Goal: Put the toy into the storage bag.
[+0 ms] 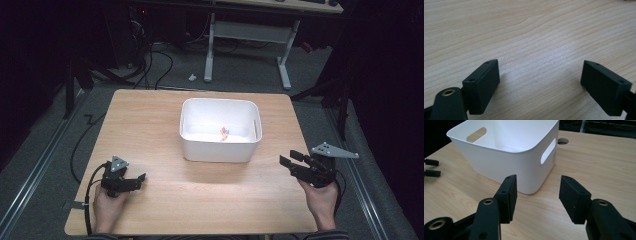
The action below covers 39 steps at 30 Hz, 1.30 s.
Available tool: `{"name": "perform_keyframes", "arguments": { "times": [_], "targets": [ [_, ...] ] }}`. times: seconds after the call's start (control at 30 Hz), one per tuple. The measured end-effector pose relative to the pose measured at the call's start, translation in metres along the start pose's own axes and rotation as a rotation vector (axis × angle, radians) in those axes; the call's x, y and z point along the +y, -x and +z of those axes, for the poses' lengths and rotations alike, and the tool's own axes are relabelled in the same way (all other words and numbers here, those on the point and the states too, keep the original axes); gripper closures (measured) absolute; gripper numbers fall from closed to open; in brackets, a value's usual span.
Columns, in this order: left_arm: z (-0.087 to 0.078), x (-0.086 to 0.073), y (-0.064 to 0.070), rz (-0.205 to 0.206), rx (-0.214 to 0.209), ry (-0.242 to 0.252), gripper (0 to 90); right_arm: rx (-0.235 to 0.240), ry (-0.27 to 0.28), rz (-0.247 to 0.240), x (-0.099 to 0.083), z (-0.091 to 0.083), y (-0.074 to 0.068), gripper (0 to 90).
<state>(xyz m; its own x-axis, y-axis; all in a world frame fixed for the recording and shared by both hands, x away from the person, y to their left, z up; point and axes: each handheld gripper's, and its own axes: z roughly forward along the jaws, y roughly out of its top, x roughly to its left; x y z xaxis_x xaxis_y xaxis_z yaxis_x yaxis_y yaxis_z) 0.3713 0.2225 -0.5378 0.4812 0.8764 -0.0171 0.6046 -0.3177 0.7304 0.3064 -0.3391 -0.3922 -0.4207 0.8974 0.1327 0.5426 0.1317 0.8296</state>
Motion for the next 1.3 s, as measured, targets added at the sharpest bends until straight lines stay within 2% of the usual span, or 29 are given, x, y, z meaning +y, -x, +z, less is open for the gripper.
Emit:
{"name": "perform_keyframes", "arguments": {
  "times": [0.23,0.4,0.8,1.13,1.3],
  "targets": [
    [0.0,0.0,0.0,0.0,0.0,0.0,15.9,0.01,-0.001,0.009,-0.01,0.006,0.0,47.6],
    [0.0,0.0,0.0,0.0,0.001,0.0,15.9,0.018,-0.016,0.028,-0.021,0.017,0.0,47.1],
    [0.0,0.0,0.0,0.0,0.001,0.0,15.9,0.02,-0.06,0.031,-0.043,0.045,-0.004,45.6],
    [0.0,0.0,0.0,0.0,0.0,0.0,15.9,0.003,-0.095,0.038,-0.058,0.062,-0.004,42.6],
    [0.0,0.0,0.0,0.0,0.001,0.0,15.9,-0.028,-0.12,0.026,-0.066,0.072,-0.002,40.7]
  ]
}}
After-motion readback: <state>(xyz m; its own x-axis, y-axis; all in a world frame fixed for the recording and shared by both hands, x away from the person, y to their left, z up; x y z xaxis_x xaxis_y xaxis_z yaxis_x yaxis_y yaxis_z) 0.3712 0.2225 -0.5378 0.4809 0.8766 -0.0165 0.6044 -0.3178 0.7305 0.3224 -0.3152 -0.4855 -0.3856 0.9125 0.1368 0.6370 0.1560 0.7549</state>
